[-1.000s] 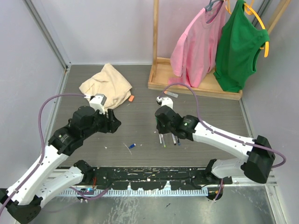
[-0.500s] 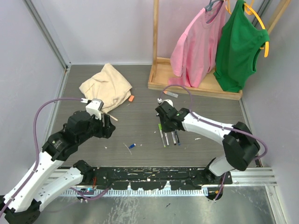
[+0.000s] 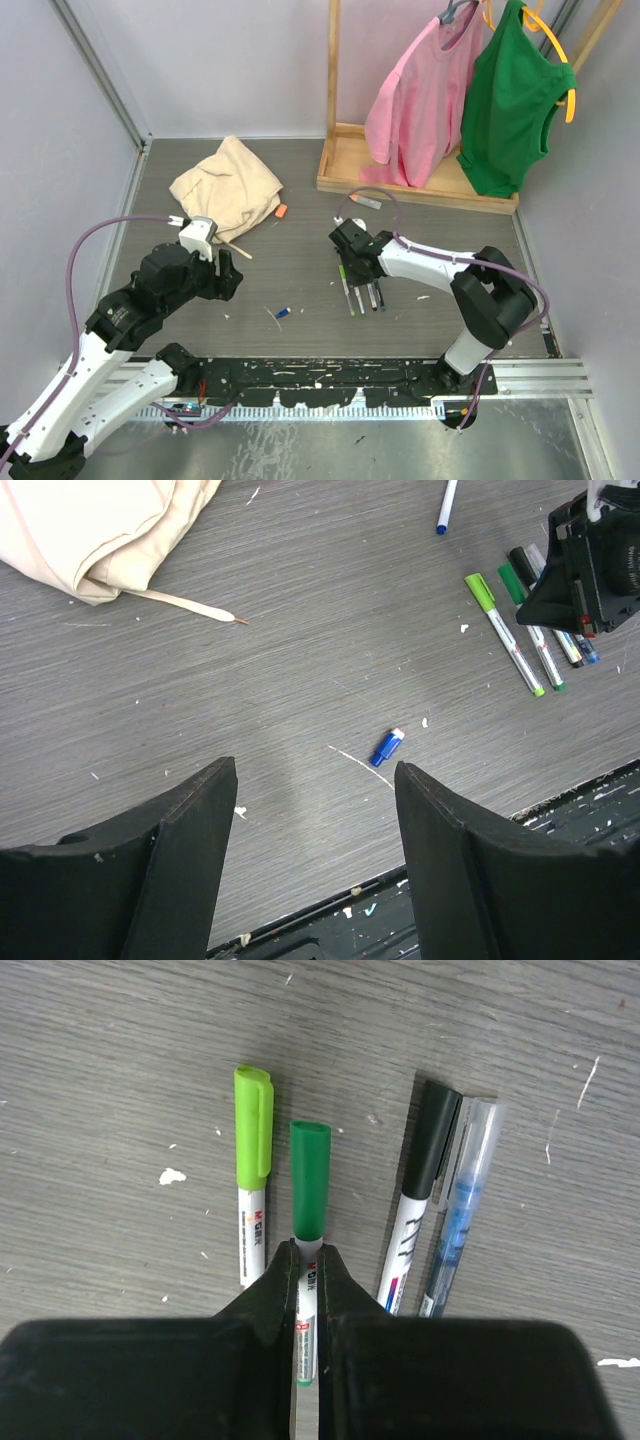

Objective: Insert the pens into the pen caps
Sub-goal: Place the pen at the center of the board.

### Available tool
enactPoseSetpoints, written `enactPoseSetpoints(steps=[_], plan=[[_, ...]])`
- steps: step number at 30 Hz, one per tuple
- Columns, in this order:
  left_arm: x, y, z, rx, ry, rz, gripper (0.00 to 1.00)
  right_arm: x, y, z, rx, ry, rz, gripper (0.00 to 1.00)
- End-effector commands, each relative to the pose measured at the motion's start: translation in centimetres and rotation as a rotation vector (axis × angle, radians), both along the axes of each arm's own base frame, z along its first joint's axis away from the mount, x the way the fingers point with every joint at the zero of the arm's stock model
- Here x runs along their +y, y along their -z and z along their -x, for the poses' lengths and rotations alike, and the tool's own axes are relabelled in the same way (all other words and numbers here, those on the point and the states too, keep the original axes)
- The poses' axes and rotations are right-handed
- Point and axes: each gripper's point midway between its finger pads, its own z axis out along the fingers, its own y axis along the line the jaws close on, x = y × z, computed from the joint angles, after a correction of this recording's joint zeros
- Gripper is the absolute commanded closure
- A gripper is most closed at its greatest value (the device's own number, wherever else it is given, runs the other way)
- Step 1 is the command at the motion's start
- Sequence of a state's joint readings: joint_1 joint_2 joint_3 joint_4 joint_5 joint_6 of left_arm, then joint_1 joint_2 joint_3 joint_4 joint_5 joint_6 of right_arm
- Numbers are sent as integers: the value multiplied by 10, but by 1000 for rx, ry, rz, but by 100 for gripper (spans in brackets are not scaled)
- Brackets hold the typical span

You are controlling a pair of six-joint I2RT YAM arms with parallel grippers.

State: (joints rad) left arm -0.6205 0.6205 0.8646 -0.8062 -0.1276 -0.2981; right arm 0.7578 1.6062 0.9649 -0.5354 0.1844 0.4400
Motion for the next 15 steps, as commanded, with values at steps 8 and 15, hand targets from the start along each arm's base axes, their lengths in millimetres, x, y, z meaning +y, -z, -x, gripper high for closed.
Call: enactPoseSetpoints(steps=[8, 15], plan=[[-1, -5, -3, -25, 1, 14, 34, -2, 21, -8, 4, 6, 29, 78], [-3, -2, -4, -16, 5, 9, 34, 0, 8, -11, -22, 11, 0, 69]])
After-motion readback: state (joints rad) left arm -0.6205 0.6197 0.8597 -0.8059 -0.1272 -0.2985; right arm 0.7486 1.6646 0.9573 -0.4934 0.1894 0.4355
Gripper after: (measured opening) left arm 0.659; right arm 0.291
